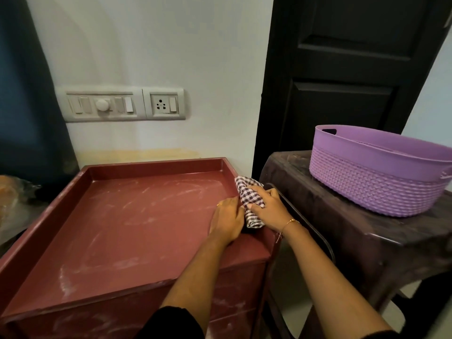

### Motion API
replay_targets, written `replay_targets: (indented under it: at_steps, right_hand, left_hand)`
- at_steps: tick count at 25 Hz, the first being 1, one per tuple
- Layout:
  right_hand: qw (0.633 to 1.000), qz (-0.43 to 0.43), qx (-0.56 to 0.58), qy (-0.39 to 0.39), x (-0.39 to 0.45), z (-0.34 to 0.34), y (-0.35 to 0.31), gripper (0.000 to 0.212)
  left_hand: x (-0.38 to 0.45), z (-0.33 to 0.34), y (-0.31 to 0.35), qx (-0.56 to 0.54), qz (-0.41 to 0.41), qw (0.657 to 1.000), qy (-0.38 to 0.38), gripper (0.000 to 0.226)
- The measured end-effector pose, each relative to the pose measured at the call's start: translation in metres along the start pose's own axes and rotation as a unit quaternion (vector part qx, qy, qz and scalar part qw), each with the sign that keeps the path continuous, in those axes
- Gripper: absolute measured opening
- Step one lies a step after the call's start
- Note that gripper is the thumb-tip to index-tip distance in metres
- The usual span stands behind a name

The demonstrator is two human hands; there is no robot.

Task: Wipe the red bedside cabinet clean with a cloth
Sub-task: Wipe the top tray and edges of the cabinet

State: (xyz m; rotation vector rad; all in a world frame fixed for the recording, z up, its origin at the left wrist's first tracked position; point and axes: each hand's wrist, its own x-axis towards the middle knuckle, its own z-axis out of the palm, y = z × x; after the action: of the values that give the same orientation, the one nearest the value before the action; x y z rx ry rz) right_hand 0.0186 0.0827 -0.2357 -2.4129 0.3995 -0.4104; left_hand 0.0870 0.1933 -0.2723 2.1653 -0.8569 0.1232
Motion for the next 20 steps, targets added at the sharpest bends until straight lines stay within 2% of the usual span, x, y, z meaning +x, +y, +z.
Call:
replay_targets:
  at_steps: [4, 10, 13, 16, 20]
  right_hand:
    - [0.996, 0.000, 0.087, 0.002, -0.014, -0.004, 0.009, 0.045]
    - [0.992, 0.023, 0.126, 0.013, -0.013, -0.007, 0.005, 0.041]
    - [0.992, 0.024, 0.127, -0.006, -0.037, -0.010, 0.014, 0.037]
    - [0.992, 0.008, 0.123, 0.008, -0.023, -0.010, 0.010, 0.037]
    - [0.991, 0.029, 0.129, 0.013, -0.017, -0.002, 0.020, 0.041]
  left_hand:
    - [-0.002, 0.012, -0.003, 0.001, 0.008, 1.000, -0.030, 0.055]
    - [-0.011, 0.003, 0.004, -0.059, 0.003, 0.997, -0.046, 0.044]
    - [-0.015, 0.000, 0.004, -0.068, -0.001, 0.996, -0.049, 0.045]
    - [-0.014, 0.000, 0.003, -0.064, -0.005, 0.996, -0.061, 0.048]
    - [-0.019, 0.001, 0.004, -0.064, -0.004, 0.995, -0.081, 0.052]
